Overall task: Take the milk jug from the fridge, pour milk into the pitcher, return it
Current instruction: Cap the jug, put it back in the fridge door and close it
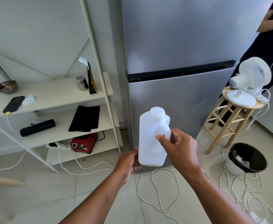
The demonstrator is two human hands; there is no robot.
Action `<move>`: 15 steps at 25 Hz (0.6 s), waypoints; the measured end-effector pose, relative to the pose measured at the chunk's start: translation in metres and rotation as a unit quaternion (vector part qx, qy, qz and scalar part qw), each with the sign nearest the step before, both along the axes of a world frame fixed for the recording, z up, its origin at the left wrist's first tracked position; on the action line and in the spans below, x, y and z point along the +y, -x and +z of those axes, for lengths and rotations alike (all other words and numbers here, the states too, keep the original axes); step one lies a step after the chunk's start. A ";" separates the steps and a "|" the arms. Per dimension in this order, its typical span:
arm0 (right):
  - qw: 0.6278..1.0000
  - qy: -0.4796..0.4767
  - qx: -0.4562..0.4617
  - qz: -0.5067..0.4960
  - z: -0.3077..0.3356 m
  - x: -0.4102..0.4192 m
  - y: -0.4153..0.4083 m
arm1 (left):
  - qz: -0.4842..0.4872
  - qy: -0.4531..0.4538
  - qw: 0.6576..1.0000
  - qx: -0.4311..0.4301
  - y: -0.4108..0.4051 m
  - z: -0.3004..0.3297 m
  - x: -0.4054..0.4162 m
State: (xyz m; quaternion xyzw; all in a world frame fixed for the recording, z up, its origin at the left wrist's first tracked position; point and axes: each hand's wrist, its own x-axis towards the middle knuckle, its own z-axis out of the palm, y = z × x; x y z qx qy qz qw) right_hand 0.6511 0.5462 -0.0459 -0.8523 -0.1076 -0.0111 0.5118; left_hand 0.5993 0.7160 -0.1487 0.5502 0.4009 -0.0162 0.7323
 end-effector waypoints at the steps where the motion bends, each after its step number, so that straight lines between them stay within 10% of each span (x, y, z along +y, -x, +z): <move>1: 1.000 -0.003 0.001 -0.005 0.003 -0.001 -0.004 | -0.020 -0.054 0.998 -0.005 -0.008 0.007 0.008; 9: 0.999 -0.020 0.006 -0.033 0.005 -0.012 -0.023 | -0.123 -0.561 0.793 -0.204 -0.139 0.144 0.057; 15: 0.998 -0.032 0.007 -0.050 0.009 -0.020 -0.025 | -0.276 -0.747 0.596 -0.103 -0.227 0.152 0.052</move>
